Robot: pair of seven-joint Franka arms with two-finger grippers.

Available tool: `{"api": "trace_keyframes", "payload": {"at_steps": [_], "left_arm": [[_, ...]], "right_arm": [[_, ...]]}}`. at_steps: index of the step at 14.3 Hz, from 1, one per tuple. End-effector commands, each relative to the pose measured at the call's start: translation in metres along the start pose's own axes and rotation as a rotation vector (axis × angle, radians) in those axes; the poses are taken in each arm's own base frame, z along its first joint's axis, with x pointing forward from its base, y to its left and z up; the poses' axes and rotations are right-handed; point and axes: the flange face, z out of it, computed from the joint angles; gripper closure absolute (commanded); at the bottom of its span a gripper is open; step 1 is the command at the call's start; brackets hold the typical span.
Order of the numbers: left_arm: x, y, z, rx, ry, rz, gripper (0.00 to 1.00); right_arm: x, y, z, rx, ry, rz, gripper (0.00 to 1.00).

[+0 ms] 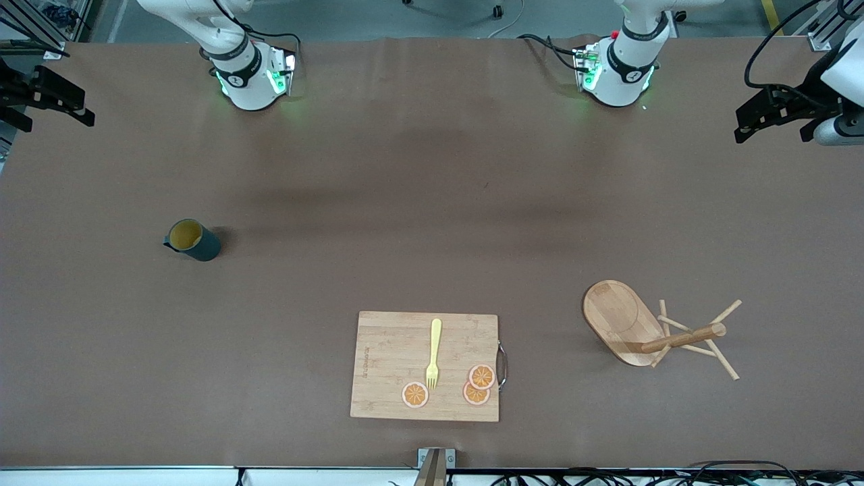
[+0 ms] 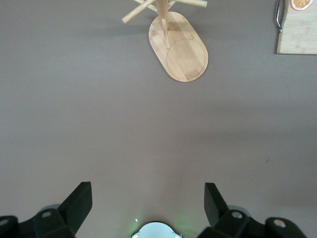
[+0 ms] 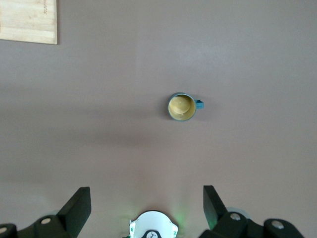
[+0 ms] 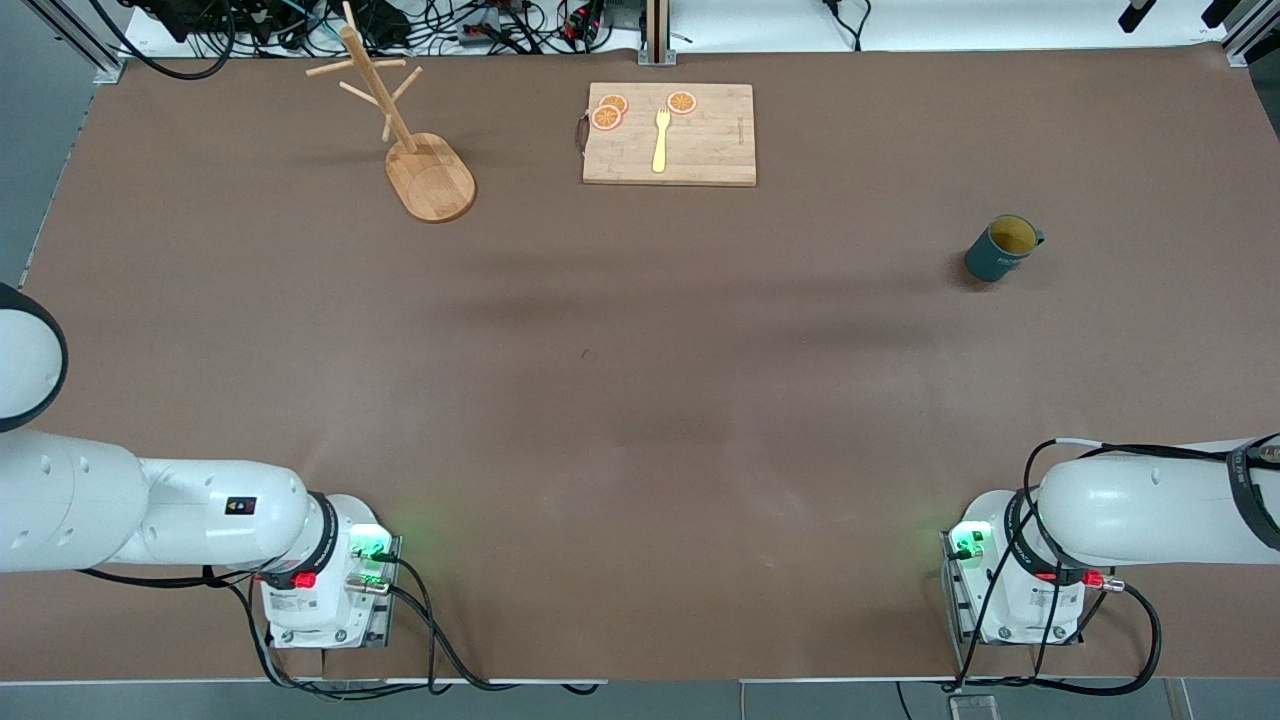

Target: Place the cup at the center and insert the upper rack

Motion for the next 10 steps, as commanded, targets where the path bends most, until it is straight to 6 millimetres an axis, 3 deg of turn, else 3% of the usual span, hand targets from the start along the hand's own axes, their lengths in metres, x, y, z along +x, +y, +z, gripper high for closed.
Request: {"api": "trace_keyframes", "payload": {"at_steps": [1, 10], "left_arm": [[0.0020, 0.0001, -0.0033, 0.009, -0.011, 0.001, 0.00], [0.0022, -0.0018, -0.0048, 0.018, -0.006, 0.014, 0.00]], "right_arm": [[-0.0069, 0.0001, -0.0008, 0.014, 0.023, 0.000, 0.00], [-0.0112, 0.0034, 0.0008, 0.011, -0.003, 0.035, 0.00]]}}
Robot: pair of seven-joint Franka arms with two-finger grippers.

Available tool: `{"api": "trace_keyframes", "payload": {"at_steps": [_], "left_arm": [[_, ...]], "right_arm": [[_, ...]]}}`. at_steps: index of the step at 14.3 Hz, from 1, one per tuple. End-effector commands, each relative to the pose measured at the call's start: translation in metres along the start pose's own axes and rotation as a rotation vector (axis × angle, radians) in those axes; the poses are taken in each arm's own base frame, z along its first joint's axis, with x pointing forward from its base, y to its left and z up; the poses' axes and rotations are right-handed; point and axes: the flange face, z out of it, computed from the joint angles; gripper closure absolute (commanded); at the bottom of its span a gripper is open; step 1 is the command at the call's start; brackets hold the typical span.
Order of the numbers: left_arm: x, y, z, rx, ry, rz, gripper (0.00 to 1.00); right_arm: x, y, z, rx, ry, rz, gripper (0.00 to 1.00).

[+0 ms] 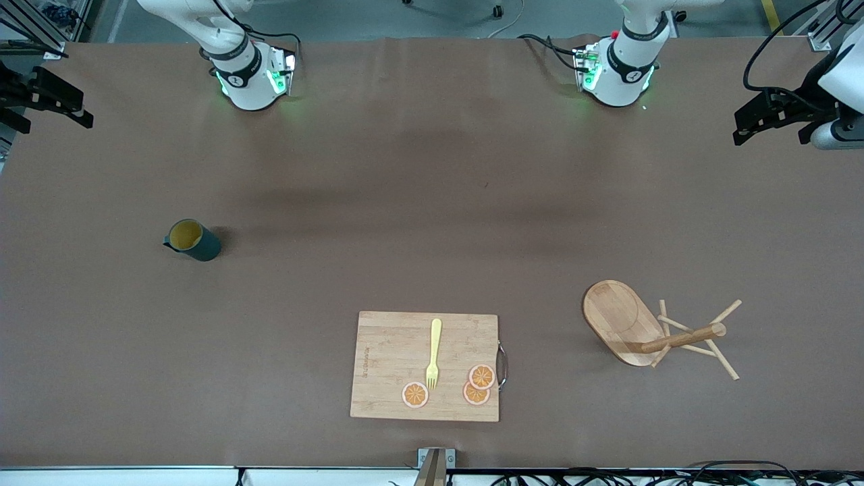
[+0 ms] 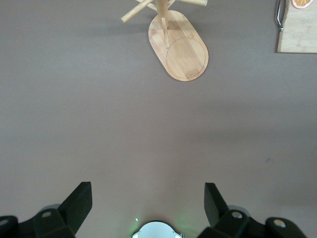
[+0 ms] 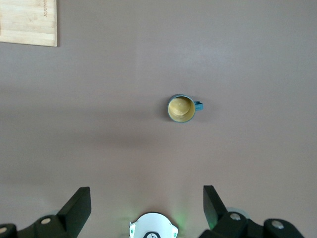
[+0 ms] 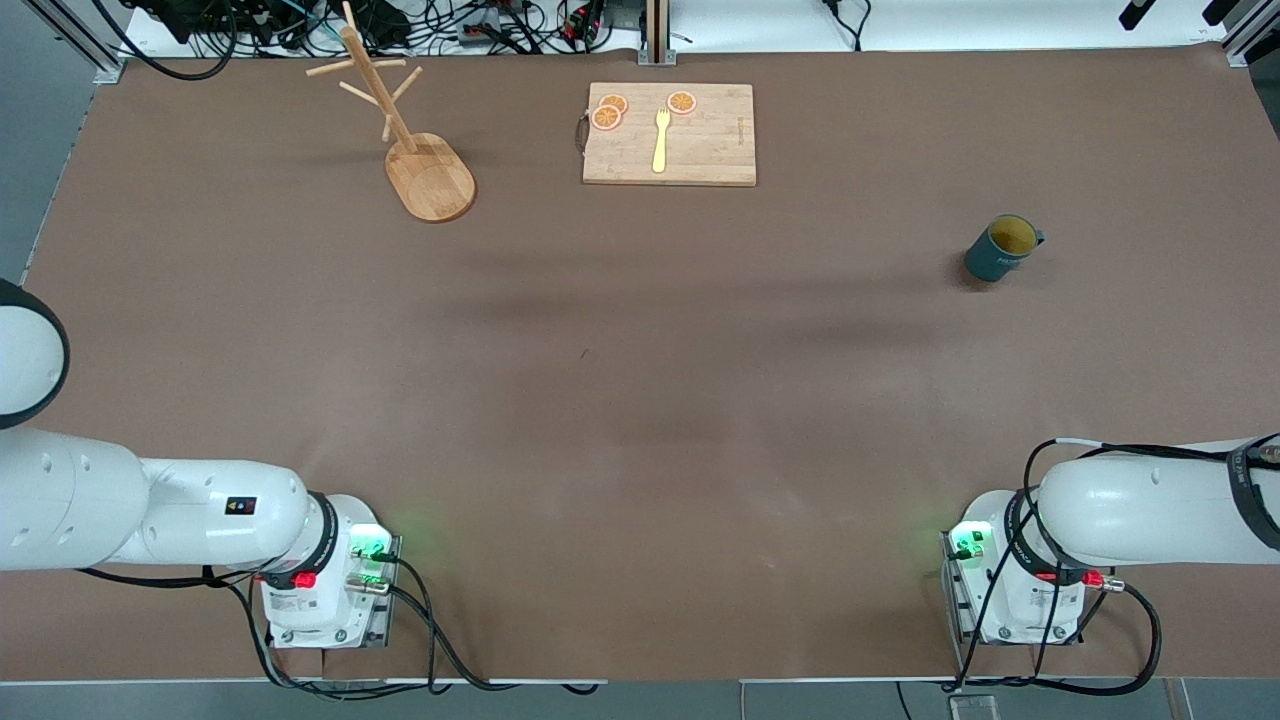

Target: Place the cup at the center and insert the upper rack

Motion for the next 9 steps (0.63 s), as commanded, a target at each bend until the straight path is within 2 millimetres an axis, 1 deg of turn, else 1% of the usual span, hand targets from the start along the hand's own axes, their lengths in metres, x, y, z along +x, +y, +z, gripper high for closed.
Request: {"api": "trace_keyframes", "payload": {"at_steps": [1, 2, 5, 7, 8, 9], "left_arm": [[0.001, -0.002, -0.006, 0.018, -0.003, 0.012, 0.00], [0.001, -0.002, -0.006, 0.018, -0.003, 0.012, 0.00], [0.002, -0.002, -0.005, 0.020, -0.005, 0.012, 0.00], [0.002, -0.001, -0.005, 0.021, -0.005, 0.012, 0.00], [0.002, 0.002, -0.004, 0.022, -0.006, 0.018, 0.00], [0.001, 0.009, -0.004, 0.026, -0.005, 0.029, 0.00]], "right_arm": [[-0.011, 0.008, 0.002, 0.016, -0.007, 0.045, 0.00], [-0.012, 0.012, 0.002, 0.019, -0.008, 0.056, 0.00], [-0.012, 0.011, 0.001, 0.017, -0.011, 0.050, 0.00], [-0.011, 0.010, -0.004, 0.012, 0.000, 0.040, 0.00], [-0.009, 0.013, -0.006, 0.009, 0.003, 0.044, 0.00], [-0.004, 0.016, 0.000, 0.006, -0.009, 0.051, 0.00]]}}
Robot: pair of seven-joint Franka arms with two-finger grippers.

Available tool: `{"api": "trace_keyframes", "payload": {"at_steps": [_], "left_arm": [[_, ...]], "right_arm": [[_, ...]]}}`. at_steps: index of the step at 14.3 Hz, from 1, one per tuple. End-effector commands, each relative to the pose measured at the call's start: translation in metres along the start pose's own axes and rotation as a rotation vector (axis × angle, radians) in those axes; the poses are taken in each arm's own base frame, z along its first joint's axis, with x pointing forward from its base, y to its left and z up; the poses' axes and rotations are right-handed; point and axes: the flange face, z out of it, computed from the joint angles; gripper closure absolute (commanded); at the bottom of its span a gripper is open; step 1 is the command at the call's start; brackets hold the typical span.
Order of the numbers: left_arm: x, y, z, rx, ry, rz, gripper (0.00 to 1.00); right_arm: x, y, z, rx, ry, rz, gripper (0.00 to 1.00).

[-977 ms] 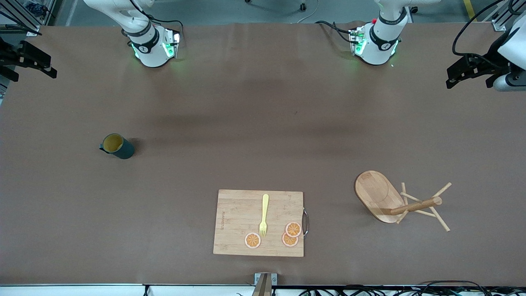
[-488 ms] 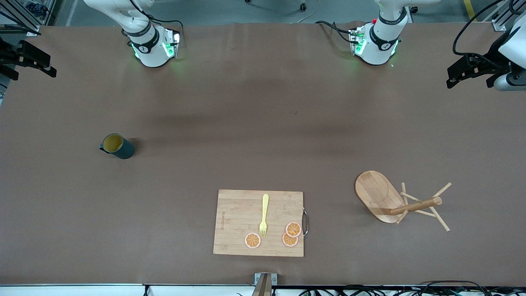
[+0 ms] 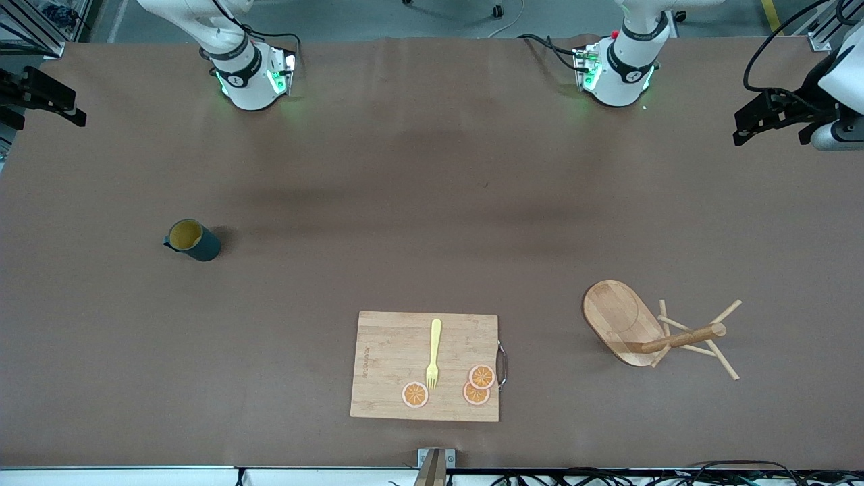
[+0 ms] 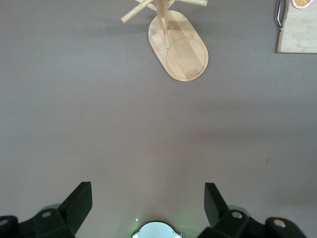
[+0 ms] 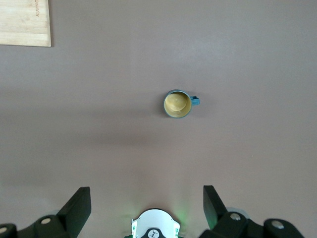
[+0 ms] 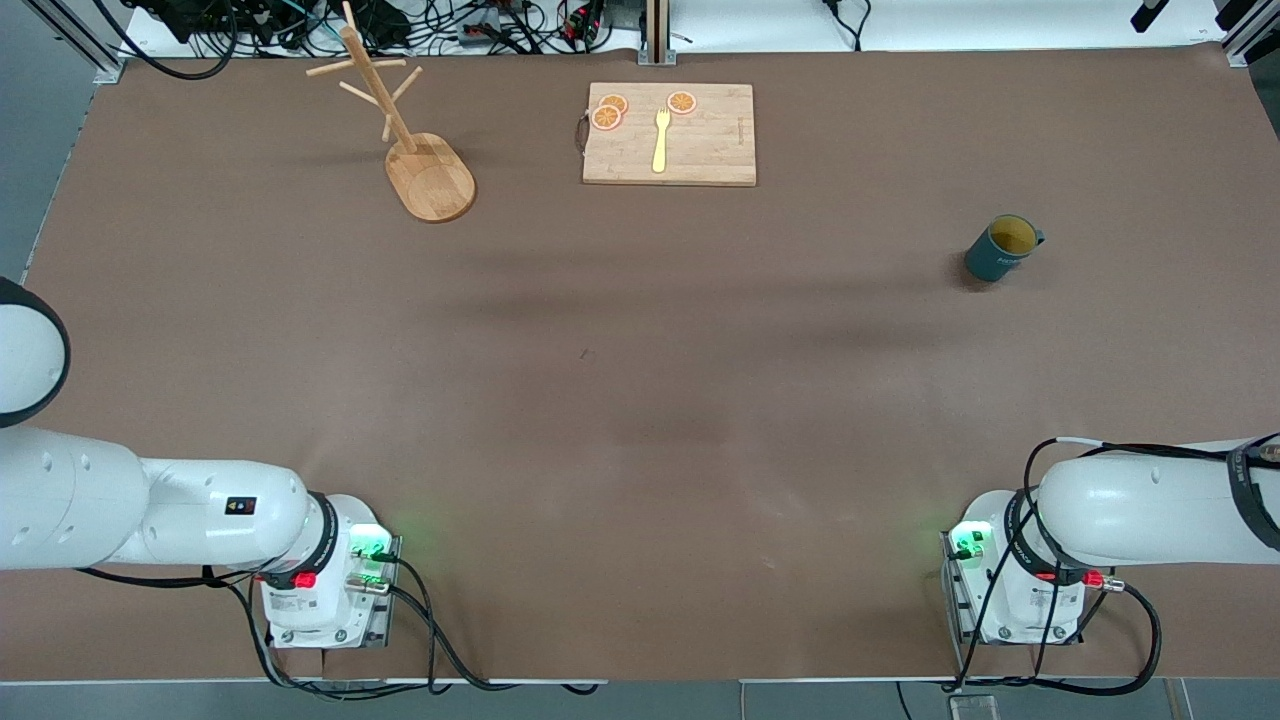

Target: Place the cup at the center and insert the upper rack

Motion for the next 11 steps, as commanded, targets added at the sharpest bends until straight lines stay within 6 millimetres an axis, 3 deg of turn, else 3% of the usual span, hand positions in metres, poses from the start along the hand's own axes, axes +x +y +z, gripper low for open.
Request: {"api": "trace_keyframes", "payload": {"at_steps": [1, 5, 6, 8, 11], "left_arm": [[-0.001, 0.011, -0.005, 0.026, -0.004, 0.028, 0.00], [-0.004, 0.009, -0.010, 0.025, 0.005, 0.019, 0.00], [-0.004, 0.009, -0.009, 0.025, 0.004, 0.019, 0.00], [-0.004, 0.010, -0.008, 0.026, 0.002, 0.022, 0.00], [-0.003, 0.008, -0.008, 0.025, 0.002, 0.026, 0.00]], "right_arm": [[0.013, 0.008, 0.015, -0.003, -0.024, 0.021, 0.00], [0.086, 0.043, 0.102, 0.010, -0.134, 0.054, 0.00], [0.092, 0.047, 0.112, 0.018, -0.125, 0.022, 0.00], [0.098, 0.054, 0.151, 0.017, -0.124, -0.033, 0.00], [0.094, 0.063, 0.238, 0.030, -0.127, -0.083, 0.00]]}}
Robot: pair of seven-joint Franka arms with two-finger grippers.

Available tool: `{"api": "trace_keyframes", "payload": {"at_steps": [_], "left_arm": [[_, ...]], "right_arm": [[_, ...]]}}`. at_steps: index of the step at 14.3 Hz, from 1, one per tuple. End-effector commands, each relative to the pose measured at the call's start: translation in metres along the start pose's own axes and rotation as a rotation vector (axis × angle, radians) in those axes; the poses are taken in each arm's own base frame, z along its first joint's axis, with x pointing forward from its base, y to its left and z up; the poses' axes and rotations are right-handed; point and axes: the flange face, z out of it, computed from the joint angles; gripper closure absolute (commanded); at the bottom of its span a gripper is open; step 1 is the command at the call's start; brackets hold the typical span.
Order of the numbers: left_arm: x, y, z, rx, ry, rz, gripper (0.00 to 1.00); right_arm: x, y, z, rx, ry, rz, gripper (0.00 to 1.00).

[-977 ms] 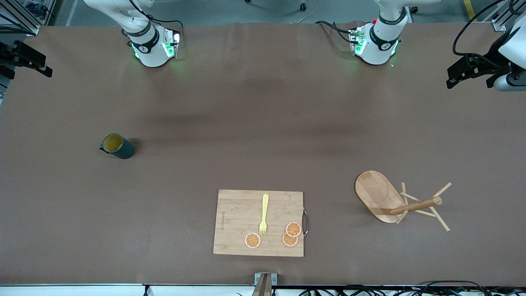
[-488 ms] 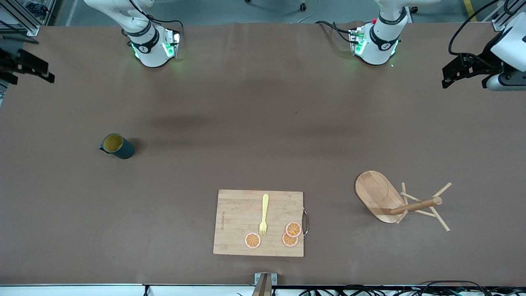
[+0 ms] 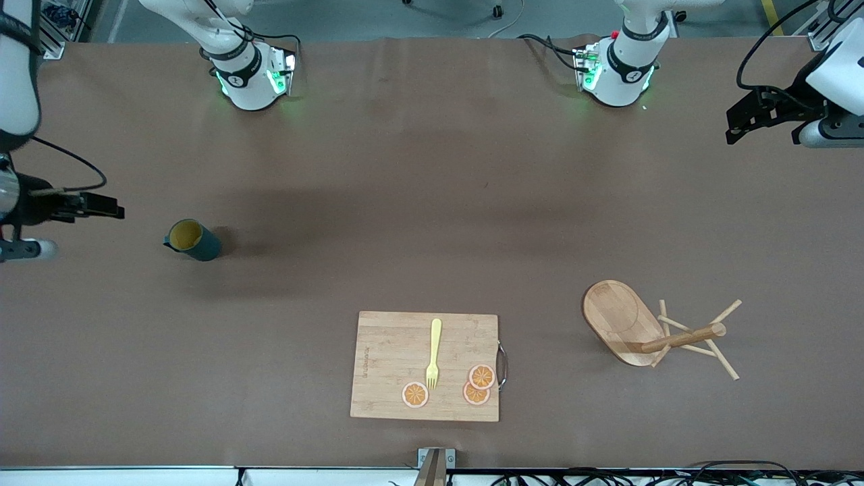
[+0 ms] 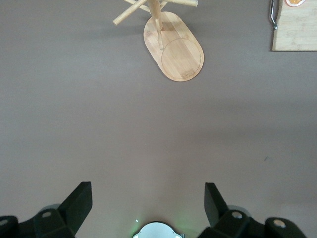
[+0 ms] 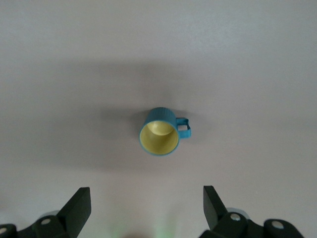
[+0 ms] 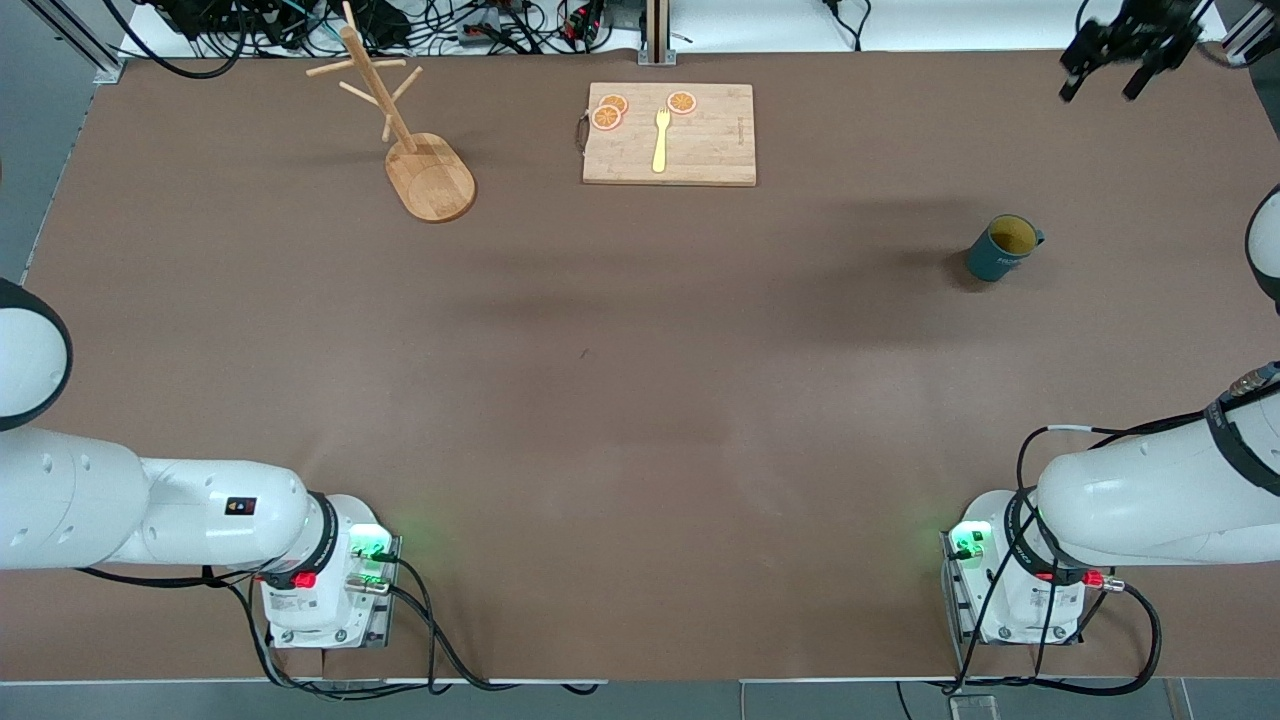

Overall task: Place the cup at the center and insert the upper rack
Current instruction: 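Reach the right gripper to the teal mug and grasp its rim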

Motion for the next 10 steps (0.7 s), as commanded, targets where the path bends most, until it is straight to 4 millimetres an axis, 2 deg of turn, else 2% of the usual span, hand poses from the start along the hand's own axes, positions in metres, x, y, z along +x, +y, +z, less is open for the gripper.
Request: {"api": "trace_keyframes", "payload": {"at_steps": [1, 4, 7, 10], "left_arm": [[-0.002, -0.002, -0.004, 0.021, -0.005, 0.009, 0.00], [-0.002, -0.002, -0.004, 0.021, -0.005, 0.010, 0.00], [-0.001, -0.003, -0.005, 0.021, -0.003, 0.007, 0.00], [0.000, -0.005, -0.005, 0.019, -0.004, 0.000, 0.00]], "right_arm": [[-0.014, -0.001, 0.068, 0.008, 0.017, -0.070, 0.00], [-0.015, 0.008, 0.121, -0.009, 0.071, -0.158, 0.00], [-0.010, 0.016, 0.150, -0.042, 0.137, -0.261, 0.00], [-0.002, 0.026, 0.179, -0.048, 0.143, -0.264, 0.00]]}}
